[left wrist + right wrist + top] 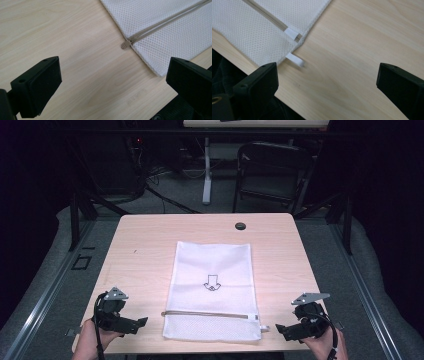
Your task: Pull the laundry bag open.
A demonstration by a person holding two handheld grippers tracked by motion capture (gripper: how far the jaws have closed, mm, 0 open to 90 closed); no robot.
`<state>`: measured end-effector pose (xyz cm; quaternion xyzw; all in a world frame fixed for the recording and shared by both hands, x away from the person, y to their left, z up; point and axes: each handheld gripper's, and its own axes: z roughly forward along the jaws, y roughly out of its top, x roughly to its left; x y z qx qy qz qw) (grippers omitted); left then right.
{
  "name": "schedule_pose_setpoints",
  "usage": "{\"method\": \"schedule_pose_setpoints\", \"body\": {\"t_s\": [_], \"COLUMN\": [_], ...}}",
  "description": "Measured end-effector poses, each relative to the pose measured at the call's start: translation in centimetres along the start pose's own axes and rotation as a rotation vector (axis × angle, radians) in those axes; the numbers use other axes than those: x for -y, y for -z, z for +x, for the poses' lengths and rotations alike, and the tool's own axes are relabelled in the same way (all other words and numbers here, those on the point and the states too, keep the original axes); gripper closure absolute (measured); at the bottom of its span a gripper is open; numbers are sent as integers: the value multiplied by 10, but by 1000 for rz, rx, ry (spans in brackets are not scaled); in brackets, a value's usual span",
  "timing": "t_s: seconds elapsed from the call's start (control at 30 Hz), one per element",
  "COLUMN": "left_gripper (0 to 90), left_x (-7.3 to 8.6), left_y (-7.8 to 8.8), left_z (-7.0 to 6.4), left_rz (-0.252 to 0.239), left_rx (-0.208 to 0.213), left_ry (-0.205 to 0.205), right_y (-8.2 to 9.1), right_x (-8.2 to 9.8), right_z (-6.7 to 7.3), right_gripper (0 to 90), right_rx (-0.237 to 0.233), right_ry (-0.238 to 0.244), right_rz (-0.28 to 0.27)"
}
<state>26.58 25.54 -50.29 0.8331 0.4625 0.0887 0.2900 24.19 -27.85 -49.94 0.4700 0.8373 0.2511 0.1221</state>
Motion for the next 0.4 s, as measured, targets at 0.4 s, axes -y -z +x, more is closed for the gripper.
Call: {"method": "schedule_pose_setpoints", "body": {"t_s": [0.4], "left_gripper": [2], "left_x": [6], "left_y": [-13], "left_z": [5], "left_rz": [7], "left_rx": [34], "left_ry": [-4], "right_y": [-10], "right_x": [9], "right_z": [0], "right_gripper": [0], "right_rx": [6], "right_ry": [28], "right_rz": [55]}}
